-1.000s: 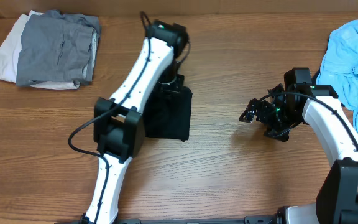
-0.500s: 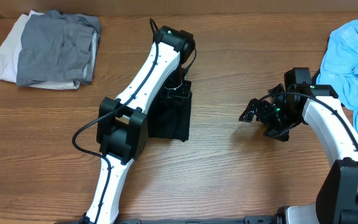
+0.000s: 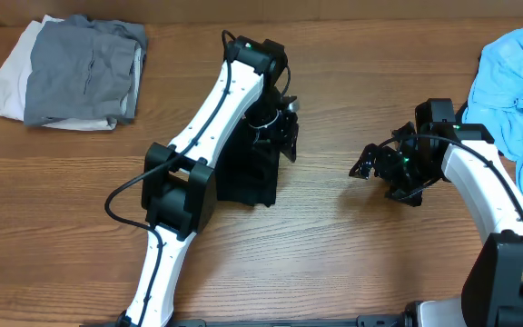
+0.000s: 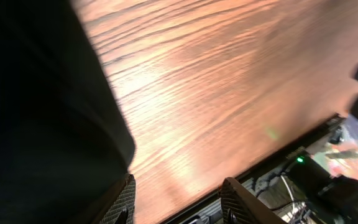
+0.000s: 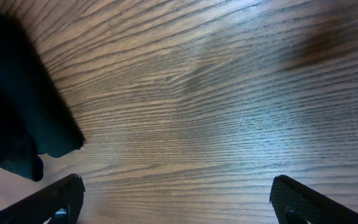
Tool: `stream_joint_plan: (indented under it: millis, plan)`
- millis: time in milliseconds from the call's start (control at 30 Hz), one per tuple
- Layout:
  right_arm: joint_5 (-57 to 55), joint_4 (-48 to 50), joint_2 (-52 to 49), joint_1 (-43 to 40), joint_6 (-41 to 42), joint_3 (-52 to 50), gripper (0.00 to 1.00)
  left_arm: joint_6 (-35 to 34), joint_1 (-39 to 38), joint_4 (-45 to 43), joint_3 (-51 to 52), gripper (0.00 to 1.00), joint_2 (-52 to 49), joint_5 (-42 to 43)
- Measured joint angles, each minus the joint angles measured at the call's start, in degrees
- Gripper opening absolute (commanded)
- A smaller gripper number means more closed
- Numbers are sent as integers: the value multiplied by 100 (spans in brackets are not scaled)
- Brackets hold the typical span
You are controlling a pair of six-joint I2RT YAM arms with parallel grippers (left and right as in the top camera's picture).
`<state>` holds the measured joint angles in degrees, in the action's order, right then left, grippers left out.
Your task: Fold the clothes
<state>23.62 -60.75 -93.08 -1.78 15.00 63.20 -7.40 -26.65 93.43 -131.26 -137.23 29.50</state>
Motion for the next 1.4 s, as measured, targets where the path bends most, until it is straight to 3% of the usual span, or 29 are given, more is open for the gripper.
stream_joint_plan:
  millis: [100,200,233,300,433,800,1067,1400]
  plan:
    - [90,76,0,0,2,0,100,81,0,221,-457,48,0,87]
    - [435,304,0,2,4,0,100,55,13,317,-1097,53,9,-35]
    - [551,424,0,7,9,0,100,-37,33,317,-1307,58,33,-184]
    - [758,608,2,48,39,0,100,-264,96,321,-1558,100,90,-516]
    - [907,914,0,457,310,105,99,-780,603,321,-1733,100,289,-1314]
    - [-420,1255,-310,2660,1432,1604,95,-1078,2129,319,-1049,100,319,-2011]
    - [-927,1266,-1340,3025,1591,2133,93,-1117,2450,160,15,100,319,-2575]
    - [-1432,1244,-1587,3412,1633,2173,90,-1178,2997,-317,925,100,319,-2745]
